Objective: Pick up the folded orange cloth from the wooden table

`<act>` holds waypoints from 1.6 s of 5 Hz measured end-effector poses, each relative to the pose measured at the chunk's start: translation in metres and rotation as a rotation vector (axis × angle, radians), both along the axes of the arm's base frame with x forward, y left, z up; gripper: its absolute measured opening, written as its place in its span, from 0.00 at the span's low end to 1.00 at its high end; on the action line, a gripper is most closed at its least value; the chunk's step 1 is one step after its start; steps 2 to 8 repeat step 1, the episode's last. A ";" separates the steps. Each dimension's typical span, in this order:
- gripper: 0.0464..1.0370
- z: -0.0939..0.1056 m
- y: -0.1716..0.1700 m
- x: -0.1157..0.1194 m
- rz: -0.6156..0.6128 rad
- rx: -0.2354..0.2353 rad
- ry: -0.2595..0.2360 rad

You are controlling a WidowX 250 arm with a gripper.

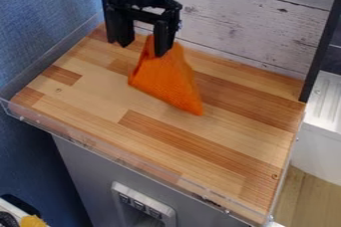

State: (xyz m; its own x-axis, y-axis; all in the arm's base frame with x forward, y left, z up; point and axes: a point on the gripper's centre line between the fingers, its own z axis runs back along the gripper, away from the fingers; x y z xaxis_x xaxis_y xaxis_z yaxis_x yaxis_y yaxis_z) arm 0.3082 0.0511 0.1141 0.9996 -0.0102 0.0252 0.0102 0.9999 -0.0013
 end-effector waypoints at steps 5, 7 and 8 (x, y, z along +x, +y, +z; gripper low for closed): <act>0.96 0.003 0.000 0.001 -0.003 0.002 0.005; 0.96 0.003 0.000 0.001 -0.003 0.002 0.005; 0.96 0.003 0.000 0.001 -0.003 0.002 0.005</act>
